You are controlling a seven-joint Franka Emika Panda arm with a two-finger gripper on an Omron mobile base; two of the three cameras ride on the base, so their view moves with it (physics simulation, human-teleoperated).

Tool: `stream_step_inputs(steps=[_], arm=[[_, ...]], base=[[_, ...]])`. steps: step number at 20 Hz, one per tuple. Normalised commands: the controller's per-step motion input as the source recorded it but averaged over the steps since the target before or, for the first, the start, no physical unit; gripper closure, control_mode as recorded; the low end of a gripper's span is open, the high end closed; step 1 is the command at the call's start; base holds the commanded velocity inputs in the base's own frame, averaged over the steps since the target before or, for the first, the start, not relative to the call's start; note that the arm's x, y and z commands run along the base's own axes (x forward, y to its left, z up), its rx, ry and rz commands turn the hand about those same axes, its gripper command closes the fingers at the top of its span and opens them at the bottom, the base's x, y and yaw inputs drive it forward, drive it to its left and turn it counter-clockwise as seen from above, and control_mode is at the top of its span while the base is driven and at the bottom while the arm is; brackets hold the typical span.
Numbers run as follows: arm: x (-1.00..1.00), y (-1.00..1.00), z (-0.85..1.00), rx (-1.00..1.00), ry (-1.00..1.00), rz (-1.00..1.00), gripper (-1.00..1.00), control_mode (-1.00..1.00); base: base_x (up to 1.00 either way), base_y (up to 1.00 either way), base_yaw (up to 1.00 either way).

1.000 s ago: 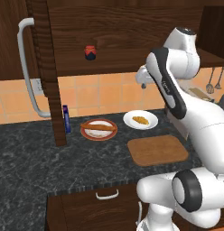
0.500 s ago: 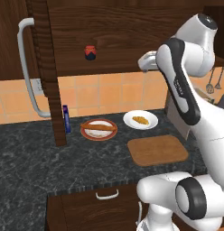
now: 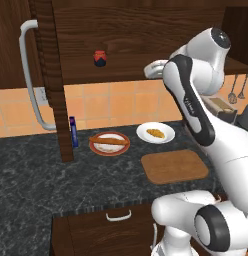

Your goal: From the different types of pastries on the counter, select a croissant and place it on the cutting board. Then retrieve a jar of jam from the cabinet and place it alongside the croissant on the cutting board.

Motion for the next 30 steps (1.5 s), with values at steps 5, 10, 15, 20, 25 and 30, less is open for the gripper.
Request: stream_step_inputs(steps=[5,10,15,20,25,30], arm=[[0.01,0.56,0.44,0.05,0.01,0.0,-1.0,-1.0],[0.07,0.57,0.17,0.01,0.0,0.0,-1.0,-1.0],[0.43,0.36,0.0,0.0,0.0,0.0,-1.0,-1.0],[0.65,0.16,0.0,-0.07,0.0,-0.01,-1.0,-1.0],[0.51,0.44,-0.03,-0.09,0.0,-0.04,-1.0,-1.0],[0.57,0.22,0.09,0.01,0.07,-0.03,-1.0,-1.0]], base=[[0.0,0.0,0.0],[0.0,0.0,0.0],[0.0,0.0,0.0],[0.0,0.0,0.0],[0.0,0.0,0.0],[0.0,0.0,0.0]])
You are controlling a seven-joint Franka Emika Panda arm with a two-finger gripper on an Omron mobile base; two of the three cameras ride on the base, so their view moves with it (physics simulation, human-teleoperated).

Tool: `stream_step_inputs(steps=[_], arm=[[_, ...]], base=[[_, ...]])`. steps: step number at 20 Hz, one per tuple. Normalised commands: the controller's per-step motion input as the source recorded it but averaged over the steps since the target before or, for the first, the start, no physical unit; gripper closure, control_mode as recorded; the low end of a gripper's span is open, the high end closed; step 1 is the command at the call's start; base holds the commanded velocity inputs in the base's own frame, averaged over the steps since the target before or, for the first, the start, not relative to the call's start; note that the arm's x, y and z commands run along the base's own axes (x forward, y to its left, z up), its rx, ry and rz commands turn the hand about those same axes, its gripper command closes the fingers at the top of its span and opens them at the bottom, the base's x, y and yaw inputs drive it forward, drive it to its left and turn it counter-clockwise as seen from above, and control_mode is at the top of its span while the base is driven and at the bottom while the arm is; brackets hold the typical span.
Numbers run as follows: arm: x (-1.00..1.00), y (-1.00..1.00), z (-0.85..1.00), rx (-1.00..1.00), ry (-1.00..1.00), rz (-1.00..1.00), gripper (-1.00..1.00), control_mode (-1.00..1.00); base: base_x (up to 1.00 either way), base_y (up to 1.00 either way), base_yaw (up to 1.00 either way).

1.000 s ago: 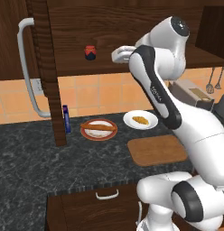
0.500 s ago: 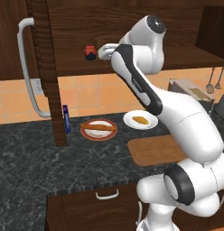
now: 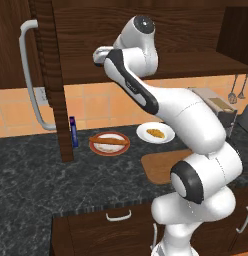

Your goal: From the different types of pastries on the counter, select a croissant and place it on the cutting board. Then retrieve a jar of jam from the cabinet and place it alongside the croissant on the cutting board.

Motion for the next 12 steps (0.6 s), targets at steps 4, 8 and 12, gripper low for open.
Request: stream_step_inputs(steps=[4,8,12], arm=[[0.19,-0.03,0.0,0.0,0.0,0.0,-1.0,-1.0],[0.59,0.0,0.0,0.0,0.0,0.0,-1.0,-1.0],[0.29,0.0,-0.04,0.0,0.0,0.0,-1.0,-1.0]], base=[[0.0,0.0,0.0],[0.0,0.0,0.0],[0.0,0.0,0.0]])
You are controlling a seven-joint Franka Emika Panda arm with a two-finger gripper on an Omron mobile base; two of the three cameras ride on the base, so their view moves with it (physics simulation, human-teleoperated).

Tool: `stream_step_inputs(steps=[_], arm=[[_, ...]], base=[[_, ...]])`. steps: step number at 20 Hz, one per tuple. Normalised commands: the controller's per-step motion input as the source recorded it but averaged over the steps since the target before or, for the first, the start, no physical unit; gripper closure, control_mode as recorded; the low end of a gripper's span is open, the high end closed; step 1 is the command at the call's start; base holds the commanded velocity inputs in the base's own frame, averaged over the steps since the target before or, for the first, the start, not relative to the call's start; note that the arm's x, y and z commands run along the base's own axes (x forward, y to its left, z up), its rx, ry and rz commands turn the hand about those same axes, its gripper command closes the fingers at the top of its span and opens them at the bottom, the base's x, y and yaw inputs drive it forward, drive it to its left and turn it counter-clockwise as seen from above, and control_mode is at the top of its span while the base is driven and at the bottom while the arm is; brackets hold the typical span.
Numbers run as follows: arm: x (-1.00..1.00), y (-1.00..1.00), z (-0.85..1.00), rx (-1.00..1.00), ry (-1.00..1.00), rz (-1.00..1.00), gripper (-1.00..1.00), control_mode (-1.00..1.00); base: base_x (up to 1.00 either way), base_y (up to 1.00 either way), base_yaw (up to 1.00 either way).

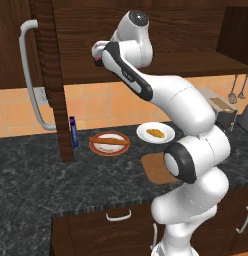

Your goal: From the different types of pastries on the counter, select a croissant and place it on the cutting board. Then retrieve a jar of jam from the cabinet and place it alongside the croissant on the cutting board.

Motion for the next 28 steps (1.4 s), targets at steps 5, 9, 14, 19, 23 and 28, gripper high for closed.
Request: stream_step_inputs(steps=[5,9,14,19,23,28], arm=[[0.13,0.03,-0.04,0.0,-0.05,0.0,-1.0,-1.0],[0.19,0.01,-0.1,0.0,-0.14,0.0,-1.0,-1.0],[0.09,0.03,-0.21,0.0,-0.18,0.0,-1.0,-1.0],[0.0,0.0,0.0,0.0,0.0,0.0,-1.0,-1.0],[0.06,0.0,0.0,0.0,0.01,0.0,-1.0,-1.0],[0.03,0.03,0.04,0.0,0.02,-0.01,-1.0,-1.0]], base=[[0.0,0.0,0.0],[0.0,0.0,0.0],[0.0,0.0,0.0],[0.0,0.0,0.0],[0.0,0.0,0.0],[0.0,0.0,0.0]])
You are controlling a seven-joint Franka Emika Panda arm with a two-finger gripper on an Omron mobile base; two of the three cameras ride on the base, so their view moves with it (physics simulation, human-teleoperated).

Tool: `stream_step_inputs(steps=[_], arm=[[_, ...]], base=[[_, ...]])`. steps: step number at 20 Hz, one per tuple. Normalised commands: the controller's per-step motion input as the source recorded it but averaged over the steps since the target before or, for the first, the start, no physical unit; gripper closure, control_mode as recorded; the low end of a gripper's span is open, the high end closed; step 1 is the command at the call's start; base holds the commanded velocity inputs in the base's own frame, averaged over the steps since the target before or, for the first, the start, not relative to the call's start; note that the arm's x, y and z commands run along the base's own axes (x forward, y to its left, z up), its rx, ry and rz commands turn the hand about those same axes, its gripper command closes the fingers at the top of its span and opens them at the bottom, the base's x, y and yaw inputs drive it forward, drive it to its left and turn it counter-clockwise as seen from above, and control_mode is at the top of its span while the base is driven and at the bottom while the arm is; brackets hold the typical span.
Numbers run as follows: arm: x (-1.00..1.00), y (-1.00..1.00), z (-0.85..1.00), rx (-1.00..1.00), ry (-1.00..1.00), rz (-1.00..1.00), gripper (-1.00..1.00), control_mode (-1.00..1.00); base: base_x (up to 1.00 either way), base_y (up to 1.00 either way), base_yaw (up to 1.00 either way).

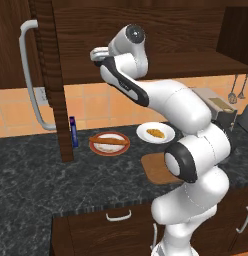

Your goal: From the different types of pastries on the counter, select a croissant and place it on the cutting board. Then retrieve a jar of jam from the cabinet and place it alongside the croissant on the cutting board.

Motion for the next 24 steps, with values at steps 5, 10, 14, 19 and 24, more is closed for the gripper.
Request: stream_step_inputs(steps=[5,10,14,19,24], arm=[[0.01,0.18,0.07,0.0,0.06,0.0,-1.0,-1.0],[0.19,0.08,0.0,0.0,0.0,0.0,-1.0,-1.0],[0.25,0.03,0.0,0.0,0.0,0.0,-1.0,-1.0],[0.04,0.11,-0.07,0.0,0.01,0.0,-1.0,-1.0],[0.16,0.15,-0.11,0.0,0.01,0.01,-1.0,-1.0]], base=[[0.0,0.0,0.0],[0.0,0.0,0.0],[0.0,0.0,0.0],[0.0,0.0,0.0],[0.0,0.0,0.0]])
